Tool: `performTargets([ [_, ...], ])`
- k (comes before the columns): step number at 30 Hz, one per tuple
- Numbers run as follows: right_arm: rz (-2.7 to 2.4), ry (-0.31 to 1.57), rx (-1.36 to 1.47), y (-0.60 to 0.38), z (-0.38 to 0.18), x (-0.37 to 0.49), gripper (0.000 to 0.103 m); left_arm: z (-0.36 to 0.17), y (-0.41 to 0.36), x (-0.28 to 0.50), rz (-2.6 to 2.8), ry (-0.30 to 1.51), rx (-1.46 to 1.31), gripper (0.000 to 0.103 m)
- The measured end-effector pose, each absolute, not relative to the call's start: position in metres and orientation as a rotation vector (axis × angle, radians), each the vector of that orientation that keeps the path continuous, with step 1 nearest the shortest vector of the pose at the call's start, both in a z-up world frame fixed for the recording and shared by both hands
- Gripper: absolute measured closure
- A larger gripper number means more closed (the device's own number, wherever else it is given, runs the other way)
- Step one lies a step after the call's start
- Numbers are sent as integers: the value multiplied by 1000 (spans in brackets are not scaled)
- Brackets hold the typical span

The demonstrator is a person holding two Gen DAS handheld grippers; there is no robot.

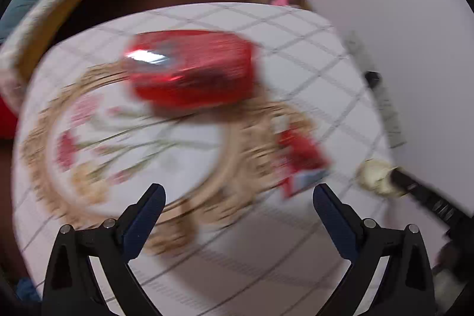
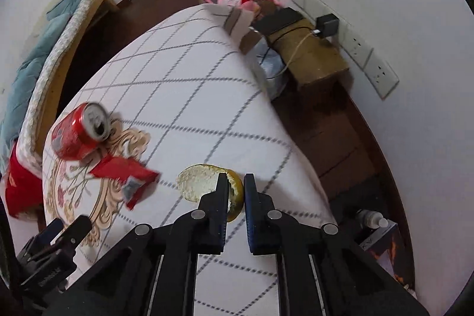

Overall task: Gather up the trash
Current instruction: 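Grasp the red wrapper with the left tool while the right tool grasps the orange peel, then carry both items over the white bin and open both tools to drop them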

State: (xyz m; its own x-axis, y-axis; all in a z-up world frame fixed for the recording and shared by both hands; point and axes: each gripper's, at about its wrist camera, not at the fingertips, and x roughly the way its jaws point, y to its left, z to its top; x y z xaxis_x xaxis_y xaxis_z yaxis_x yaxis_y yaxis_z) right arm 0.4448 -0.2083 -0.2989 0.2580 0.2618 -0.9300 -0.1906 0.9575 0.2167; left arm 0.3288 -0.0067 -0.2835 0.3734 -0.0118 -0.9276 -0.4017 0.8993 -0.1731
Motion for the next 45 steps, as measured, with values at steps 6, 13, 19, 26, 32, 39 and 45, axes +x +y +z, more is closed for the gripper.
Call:
performTargets([
  [6,288,1291,52,-209,-304,457,93,-298,-29,368,230,1194,-360,29],
  [13,312,1289,39,-206,-306,453,92,-300,-30,360,291,1164,-254,78],
  [19,363,1246,-19,-196,-293,435,92,-293,-17,335,352,1133,-205,86],
  [26,442,1189,-82,-182,-264,402,92,-267,1,291,383,1081,-219,92],
  [32,521,1152,-107,-169,-236,368,93,-225,19,241,408,1010,-242,92],
  [39,647,1109,-133,-130,-196,320,93,-173,65,173,472,922,-271,92],
  [45,785,1067,-164,-67,-164,274,93,-141,134,99,590,857,-333,92],
])
